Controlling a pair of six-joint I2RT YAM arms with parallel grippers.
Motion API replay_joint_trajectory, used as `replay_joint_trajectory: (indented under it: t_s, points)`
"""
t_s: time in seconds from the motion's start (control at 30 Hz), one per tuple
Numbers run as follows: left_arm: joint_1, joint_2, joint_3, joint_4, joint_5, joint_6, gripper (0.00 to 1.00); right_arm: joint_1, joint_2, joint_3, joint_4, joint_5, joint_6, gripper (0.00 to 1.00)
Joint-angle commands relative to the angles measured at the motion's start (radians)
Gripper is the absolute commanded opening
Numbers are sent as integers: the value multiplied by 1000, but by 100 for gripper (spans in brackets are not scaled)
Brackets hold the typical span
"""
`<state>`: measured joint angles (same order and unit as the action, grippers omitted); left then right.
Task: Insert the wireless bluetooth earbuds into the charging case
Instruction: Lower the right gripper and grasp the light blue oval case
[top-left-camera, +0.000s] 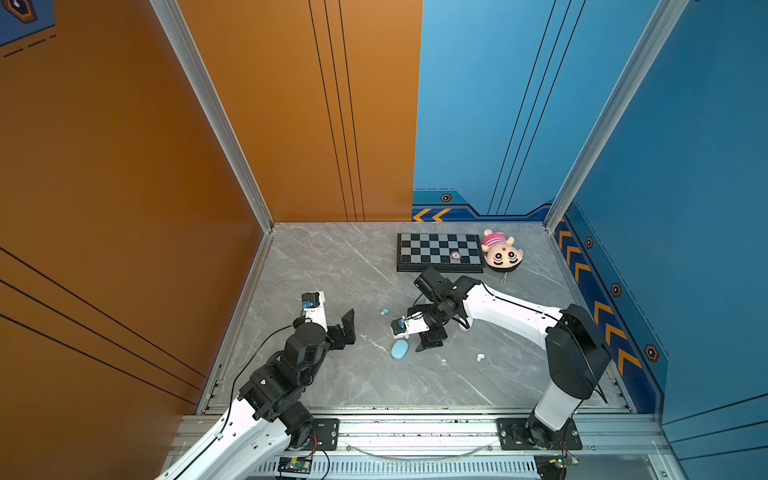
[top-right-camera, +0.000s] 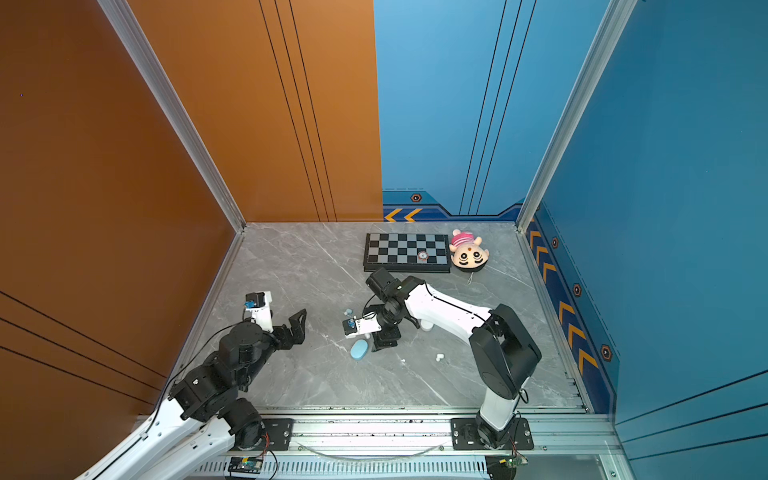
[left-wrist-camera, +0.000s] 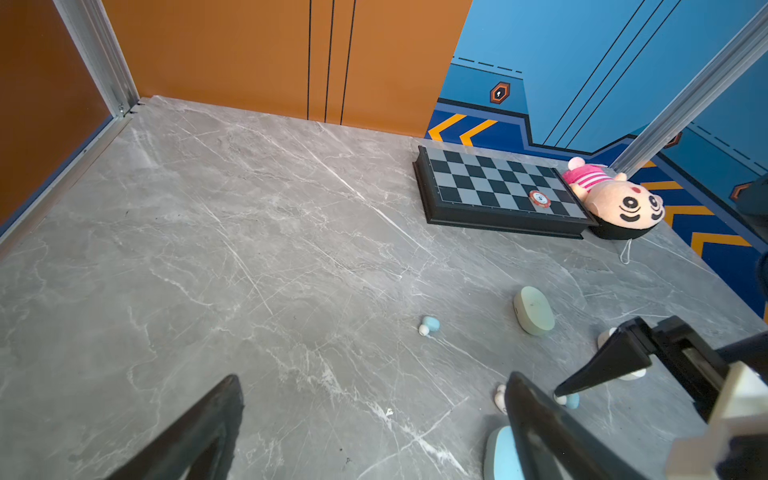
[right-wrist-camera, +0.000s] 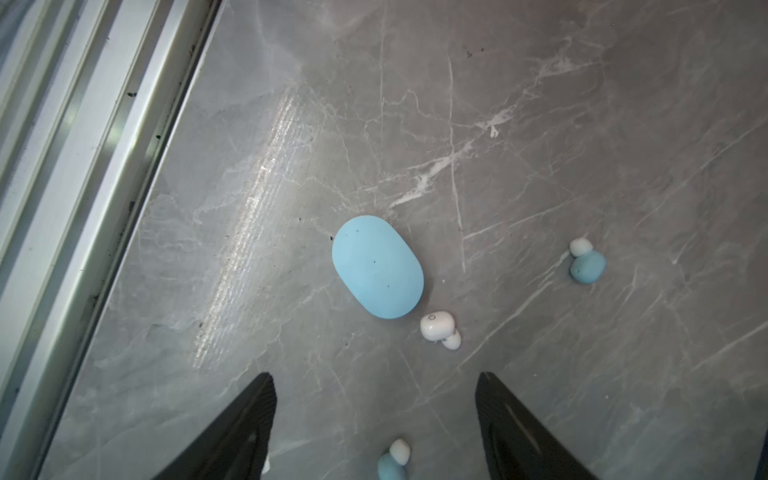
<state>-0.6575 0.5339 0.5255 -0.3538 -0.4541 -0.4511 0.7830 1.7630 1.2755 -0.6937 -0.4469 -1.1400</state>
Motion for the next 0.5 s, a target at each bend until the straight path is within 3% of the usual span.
replay_joint_trajectory:
  t_s: [0.0,0.27,0.47]
  points:
    - [16,31,20,-25,1,-8,98,35,70,36,60,27,-128,78]
    - [24,64,35,-24,32,-1,98,83,166,59,66,38,-149,76]
    - [24,75,39,-24,35,3,98,90,197,67,85,69,-118,66]
